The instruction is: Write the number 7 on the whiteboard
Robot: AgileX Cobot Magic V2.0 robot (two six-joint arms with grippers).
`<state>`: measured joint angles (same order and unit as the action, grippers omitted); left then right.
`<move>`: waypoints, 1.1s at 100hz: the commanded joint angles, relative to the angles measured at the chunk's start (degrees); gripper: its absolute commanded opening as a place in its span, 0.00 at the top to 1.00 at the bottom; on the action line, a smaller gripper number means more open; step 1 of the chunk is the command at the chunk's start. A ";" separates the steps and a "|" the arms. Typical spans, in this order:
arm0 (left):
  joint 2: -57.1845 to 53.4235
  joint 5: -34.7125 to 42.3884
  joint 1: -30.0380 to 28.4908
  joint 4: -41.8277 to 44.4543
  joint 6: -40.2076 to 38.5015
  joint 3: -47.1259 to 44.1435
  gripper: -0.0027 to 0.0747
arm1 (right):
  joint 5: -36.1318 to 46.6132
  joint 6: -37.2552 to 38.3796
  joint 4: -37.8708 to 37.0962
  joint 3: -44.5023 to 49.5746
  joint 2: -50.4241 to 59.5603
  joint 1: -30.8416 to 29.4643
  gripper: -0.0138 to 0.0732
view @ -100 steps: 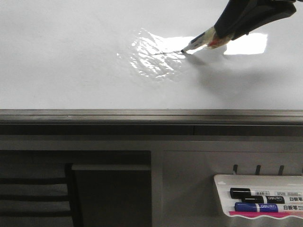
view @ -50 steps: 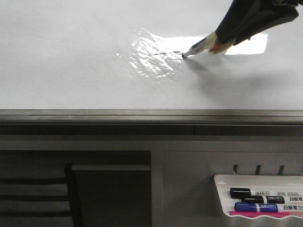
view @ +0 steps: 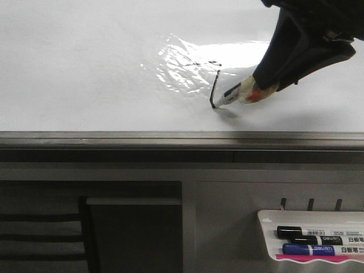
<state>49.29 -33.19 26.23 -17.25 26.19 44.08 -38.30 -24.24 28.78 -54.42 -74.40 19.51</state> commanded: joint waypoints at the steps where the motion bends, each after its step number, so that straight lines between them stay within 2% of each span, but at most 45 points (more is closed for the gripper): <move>1: 2.27 -0.23 0.11 -2.28 1.99 4.95 0.49 | -1.19 -0.91 1.90 -3.26 3.34 -0.47 0.90; 8: 4.92 -2.50 1.26 -2.42 4.03 7.79 0.49 | -3.95 -1.53 1.90 -4.72 5.31 -0.47 0.90; 22: 10.86 -3.48 6.38 -2.50 8.93 12.52 0.49 | -8.80 -9.25 1.90 -6.78 9.15 -0.47 0.90; 42: 20.39 -3.48 16.95 -2.50 17.35 19.21 0.49 | -13.19 -26.26 1.90 -6.90 12.60 -0.47 0.90; 58: 27.97 -5.84 20.41 -2.50 18.88 25.60 0.49 | -18.30 -41.87 1.90 -6.90 12.87 -0.47 0.90; 79: 35.10 -5.71 22.41 -3.32 25.88 30.08 0.49 | -18.45 -42.33 1.90 -6.90 12.87 -0.47 0.90; 110: 36.20 -4.92 22.90 -7.26 27.98 30.66 0.49 | -18.19 -42.33 1.90 -6.90 12.87 -0.47 0.90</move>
<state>87.47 -40.90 48.77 -22.19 53.73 72.63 -58.36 -65.99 29.01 -59.34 -62.73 19.41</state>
